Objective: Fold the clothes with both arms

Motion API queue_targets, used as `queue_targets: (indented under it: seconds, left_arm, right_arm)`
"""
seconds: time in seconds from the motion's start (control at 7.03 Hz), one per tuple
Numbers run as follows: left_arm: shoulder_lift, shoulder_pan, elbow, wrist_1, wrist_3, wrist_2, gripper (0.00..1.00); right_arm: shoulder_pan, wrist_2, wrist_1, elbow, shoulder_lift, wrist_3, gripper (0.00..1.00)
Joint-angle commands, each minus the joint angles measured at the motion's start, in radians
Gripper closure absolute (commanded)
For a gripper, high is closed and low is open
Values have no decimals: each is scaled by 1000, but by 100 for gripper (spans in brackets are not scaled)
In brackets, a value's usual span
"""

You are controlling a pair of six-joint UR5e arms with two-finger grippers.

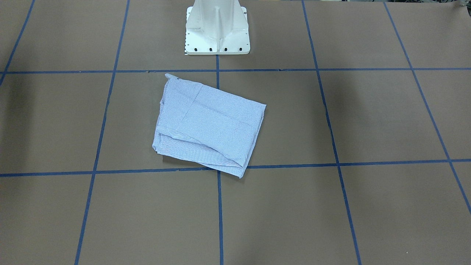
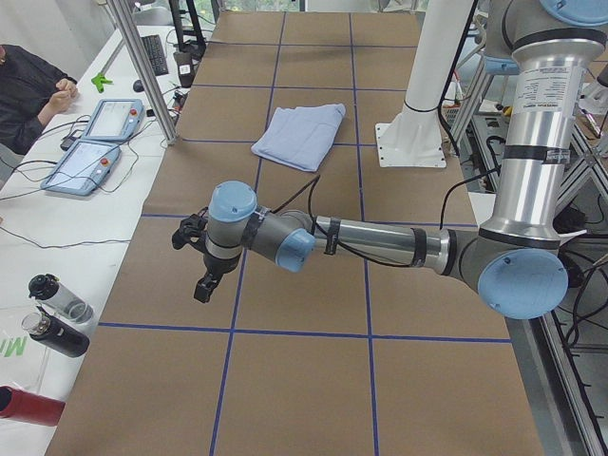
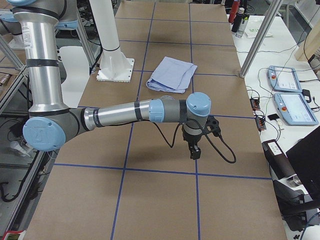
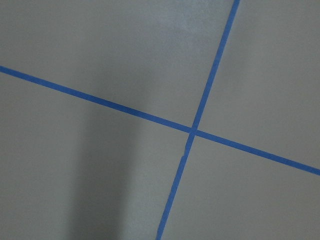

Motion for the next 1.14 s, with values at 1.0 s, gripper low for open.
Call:
queue_targets:
  seconds: [1.0]
  left_arm:
    - [80,-7,-56,240,3,9,0]
  right_arm:
    - [9,-43,4,-75,-63,57,0]
